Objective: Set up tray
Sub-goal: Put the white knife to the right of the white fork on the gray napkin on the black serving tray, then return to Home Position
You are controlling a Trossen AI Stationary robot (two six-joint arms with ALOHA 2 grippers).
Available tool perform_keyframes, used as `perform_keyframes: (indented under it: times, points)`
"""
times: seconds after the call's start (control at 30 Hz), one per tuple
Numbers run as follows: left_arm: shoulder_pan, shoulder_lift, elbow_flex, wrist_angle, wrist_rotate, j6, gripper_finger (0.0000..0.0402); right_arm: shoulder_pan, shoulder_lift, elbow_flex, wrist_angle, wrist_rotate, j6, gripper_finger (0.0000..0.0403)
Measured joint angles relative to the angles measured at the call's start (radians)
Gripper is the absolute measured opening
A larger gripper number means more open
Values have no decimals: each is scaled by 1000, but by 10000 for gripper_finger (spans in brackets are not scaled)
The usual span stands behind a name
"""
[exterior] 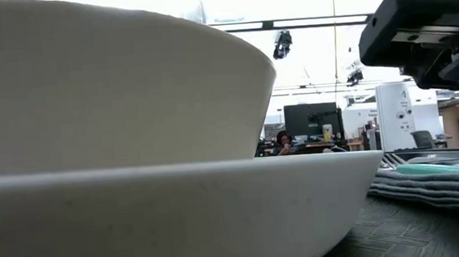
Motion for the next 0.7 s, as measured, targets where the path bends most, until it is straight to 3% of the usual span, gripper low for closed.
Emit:
perform_keyframes:
  times: [0.3, 0.7]
  points:
    - [0, 0, 0, 0, 0, 0, 224, 0, 0, -7, 8, 0, -1, 16]
    - [0, 0, 0, 0, 0, 0, 224, 0, 0, -7, 20, -4, 1, 107]
